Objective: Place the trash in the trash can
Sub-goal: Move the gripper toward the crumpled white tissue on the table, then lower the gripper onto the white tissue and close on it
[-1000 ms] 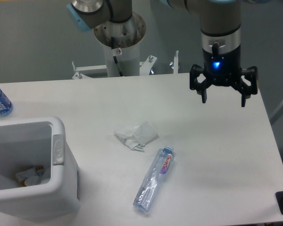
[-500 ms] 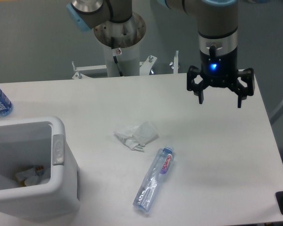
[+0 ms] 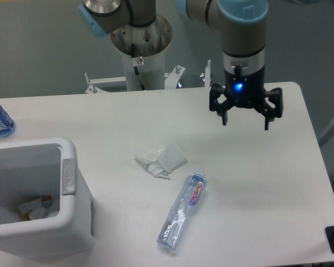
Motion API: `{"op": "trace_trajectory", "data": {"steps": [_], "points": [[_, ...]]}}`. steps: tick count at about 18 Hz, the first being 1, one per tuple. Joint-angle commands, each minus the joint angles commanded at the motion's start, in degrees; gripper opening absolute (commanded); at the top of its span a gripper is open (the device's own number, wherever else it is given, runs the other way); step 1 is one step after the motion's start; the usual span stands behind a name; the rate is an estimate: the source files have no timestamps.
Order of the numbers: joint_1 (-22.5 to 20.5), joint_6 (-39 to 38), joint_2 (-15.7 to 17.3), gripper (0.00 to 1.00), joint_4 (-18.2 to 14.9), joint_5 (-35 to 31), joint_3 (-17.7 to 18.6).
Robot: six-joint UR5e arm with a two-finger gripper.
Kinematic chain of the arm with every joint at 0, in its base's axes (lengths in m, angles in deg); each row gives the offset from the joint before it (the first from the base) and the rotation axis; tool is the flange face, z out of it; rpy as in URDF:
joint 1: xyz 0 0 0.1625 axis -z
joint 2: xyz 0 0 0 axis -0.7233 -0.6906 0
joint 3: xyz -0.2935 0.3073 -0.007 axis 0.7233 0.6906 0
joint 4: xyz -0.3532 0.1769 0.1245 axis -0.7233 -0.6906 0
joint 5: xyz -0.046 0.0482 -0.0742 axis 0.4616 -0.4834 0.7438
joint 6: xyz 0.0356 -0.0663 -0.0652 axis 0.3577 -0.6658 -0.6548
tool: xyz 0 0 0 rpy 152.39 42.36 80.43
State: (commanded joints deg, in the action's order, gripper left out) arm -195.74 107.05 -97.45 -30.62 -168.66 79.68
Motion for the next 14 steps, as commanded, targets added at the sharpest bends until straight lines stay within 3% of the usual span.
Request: {"op": "trace_trajectory", "data": {"steps": [3,6,11,14], "points": [[1.6,1.7,0.0,1.00,-0.1,-0.1,3.2],[4.4,6.0,-2.1,1.00,-0.1,-0.1,5.6],[6.7,20.6,-6.1,1.00,-0.3,-0.2,7.8],[7.3,23.4,-6.7,1.00,-0.3,-0.1,8.6]]}}
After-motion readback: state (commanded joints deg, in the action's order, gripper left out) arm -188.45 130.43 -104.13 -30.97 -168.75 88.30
